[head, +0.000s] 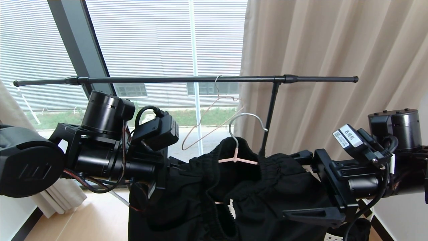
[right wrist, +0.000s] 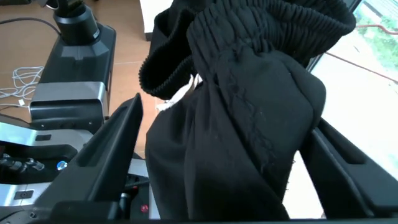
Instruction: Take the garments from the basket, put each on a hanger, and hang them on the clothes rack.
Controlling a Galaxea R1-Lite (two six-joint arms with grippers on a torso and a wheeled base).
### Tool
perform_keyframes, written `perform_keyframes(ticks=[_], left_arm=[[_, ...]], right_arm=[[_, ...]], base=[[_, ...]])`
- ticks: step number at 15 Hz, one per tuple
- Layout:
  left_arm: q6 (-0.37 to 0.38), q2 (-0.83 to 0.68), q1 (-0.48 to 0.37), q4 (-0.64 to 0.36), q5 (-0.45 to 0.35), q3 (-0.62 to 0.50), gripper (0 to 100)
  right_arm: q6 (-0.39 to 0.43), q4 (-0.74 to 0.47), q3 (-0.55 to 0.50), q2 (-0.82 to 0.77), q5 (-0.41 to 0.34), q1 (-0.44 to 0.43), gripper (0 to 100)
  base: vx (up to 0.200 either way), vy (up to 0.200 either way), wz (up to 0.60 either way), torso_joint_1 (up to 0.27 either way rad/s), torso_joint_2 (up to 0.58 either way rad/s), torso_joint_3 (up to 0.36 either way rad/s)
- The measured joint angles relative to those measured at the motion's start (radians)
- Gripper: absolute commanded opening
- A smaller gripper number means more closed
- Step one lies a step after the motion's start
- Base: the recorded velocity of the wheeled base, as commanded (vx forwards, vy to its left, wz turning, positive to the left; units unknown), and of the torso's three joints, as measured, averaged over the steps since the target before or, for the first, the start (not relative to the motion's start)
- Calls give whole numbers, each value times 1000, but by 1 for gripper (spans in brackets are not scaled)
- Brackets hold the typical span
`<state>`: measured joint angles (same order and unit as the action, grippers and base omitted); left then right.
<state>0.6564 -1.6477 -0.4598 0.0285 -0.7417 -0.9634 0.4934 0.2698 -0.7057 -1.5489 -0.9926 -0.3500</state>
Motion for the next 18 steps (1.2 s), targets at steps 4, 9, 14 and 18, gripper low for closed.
perform_keyframes(ticks=[4, 9, 14, 18], left_arm=[[-15, 7, 45, 1, 0, -9, 0], [-24, 29, 77, 2, -4, -11, 0], [-35, 63, 93, 1, -7, -7, 0], [-40, 88, 134, 1, -7, -7, 0]], right_arm=[[17, 0, -2, 2, -6, 38, 100], [16, 63, 3, 2, -22, 75, 100], [15, 100, -8, -32, -18, 132, 100], [17, 107, -9, -57, -21, 166, 100]], base=[[0, 0, 0, 0, 0, 0], [0, 0, 0, 0, 0, 0], [0, 0, 0, 0, 0, 0], [0, 0, 0, 0, 0, 0]])
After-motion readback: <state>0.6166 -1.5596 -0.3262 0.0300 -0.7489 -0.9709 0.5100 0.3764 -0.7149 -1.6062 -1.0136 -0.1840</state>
